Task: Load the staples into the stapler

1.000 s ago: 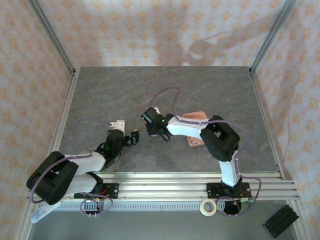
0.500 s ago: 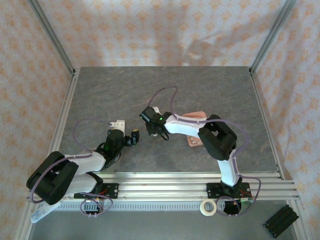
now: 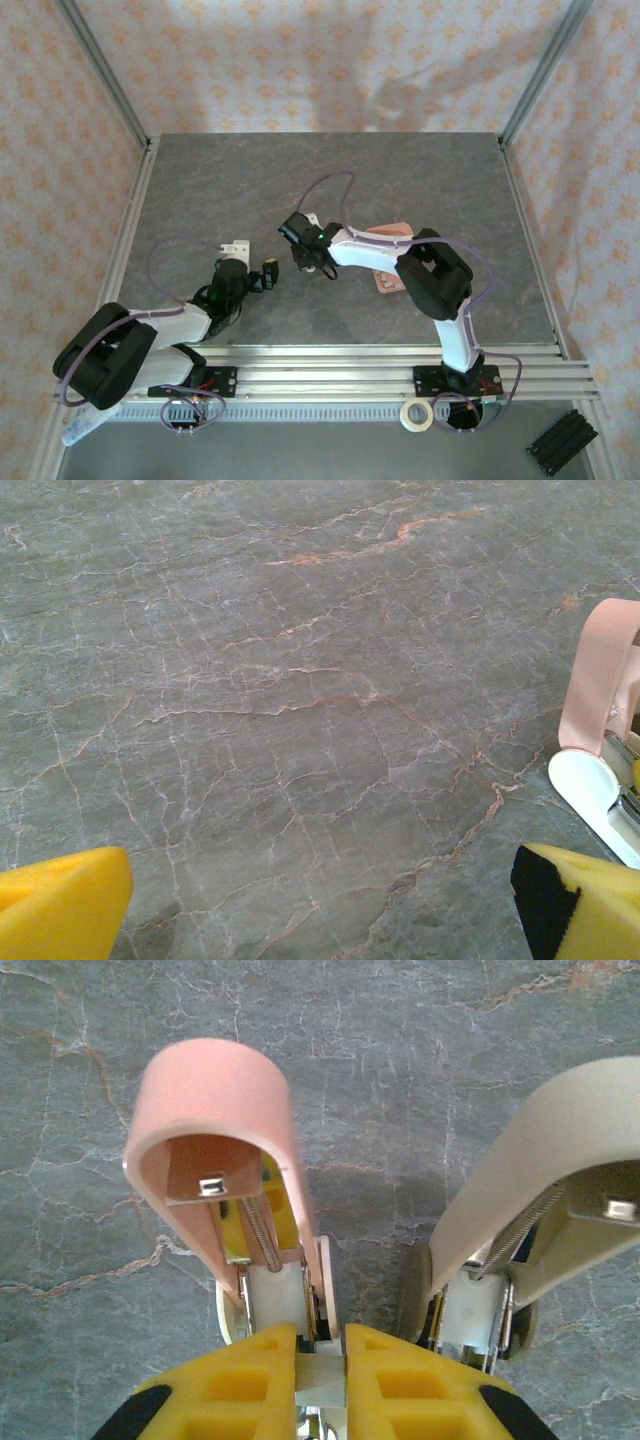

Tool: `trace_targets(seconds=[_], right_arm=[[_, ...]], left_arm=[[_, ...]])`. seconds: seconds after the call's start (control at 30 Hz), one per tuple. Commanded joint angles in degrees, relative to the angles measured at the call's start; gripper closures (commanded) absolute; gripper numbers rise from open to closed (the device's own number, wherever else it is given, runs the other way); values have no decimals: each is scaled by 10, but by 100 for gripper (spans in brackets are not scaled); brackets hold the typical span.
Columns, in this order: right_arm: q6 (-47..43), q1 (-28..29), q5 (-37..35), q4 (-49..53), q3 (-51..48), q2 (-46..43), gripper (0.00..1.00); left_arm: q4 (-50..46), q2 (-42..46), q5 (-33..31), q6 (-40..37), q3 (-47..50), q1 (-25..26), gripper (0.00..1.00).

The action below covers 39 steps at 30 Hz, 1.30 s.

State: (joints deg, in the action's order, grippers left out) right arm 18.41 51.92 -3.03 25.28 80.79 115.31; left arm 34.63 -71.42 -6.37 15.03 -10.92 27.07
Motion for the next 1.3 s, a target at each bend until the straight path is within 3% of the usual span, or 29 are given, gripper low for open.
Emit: trace_targets(seconds=[0.0, 0.2, 0.37, 0.5, 0.73, 1.27], right_arm=[[12, -5, -17, -3, -12, -48, 84], [38, -27, 1, -40, -54, -98, 82], [60, -58, 43, -107, -133, -161, 80], [64, -76, 75, -138, -179, -198, 80], [57, -81, 108, -131, -198, -217, 81], [57, -83, 120, -50, -141, -167, 82]], left_arm=[[23, -1, 12, -9, -9, 2, 3], [12, -33, 121, 27, -49, 2, 4], [30, -65, 187, 112, -75, 1, 9], [28, -62, 186, 152, -78, 2, 10], [-21, -46, 190, 152, -95, 2, 12], [-21, -73, 170, 198, -93, -9, 14]])
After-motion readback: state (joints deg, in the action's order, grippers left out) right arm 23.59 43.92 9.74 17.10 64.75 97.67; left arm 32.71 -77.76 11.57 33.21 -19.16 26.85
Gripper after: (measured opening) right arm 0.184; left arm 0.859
